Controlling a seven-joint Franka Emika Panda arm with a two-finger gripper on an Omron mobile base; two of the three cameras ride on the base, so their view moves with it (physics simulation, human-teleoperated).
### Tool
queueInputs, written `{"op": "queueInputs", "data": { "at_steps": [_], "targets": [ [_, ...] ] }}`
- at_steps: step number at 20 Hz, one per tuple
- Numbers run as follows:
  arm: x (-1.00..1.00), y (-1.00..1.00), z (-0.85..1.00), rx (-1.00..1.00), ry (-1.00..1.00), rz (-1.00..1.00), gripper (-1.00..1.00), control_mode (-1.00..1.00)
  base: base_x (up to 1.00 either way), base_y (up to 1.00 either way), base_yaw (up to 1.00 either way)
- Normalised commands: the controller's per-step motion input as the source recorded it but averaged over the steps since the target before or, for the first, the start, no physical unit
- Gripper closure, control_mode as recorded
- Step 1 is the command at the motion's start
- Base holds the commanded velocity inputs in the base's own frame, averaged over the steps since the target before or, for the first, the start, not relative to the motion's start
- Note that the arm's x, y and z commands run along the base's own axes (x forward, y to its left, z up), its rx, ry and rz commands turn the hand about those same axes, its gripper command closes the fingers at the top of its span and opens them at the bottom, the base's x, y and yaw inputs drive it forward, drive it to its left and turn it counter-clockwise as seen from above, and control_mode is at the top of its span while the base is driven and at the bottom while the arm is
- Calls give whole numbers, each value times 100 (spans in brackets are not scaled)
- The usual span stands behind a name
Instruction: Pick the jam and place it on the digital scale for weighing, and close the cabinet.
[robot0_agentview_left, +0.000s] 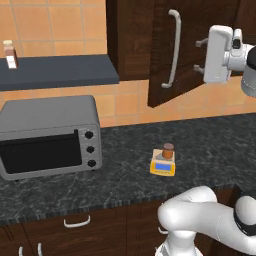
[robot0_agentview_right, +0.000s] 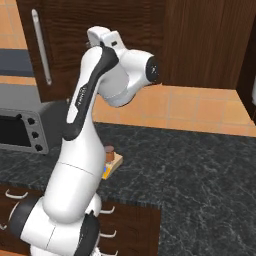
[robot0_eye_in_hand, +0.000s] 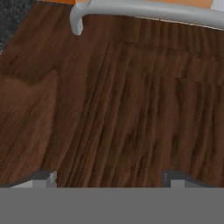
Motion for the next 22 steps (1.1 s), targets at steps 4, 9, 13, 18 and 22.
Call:
{"op": "queueInputs", "data": {
  "at_steps": [4,9,13,18,22],
  "targets": [
    [84,55,-9,-11,0,-19,-100,-100,0,0,0],
    [78,20,-33,-4,-1,-8,-100,-100,0,0,0],
    [86,3,-36,-1,-9,-6,-100,-100,0,0,0],
    [90,0,-26,0,-6,-3,-100,-100,0,0,0],
    [99,0,-25,0,-1,-2,-100,-100,0,0,0]
  ]
}}
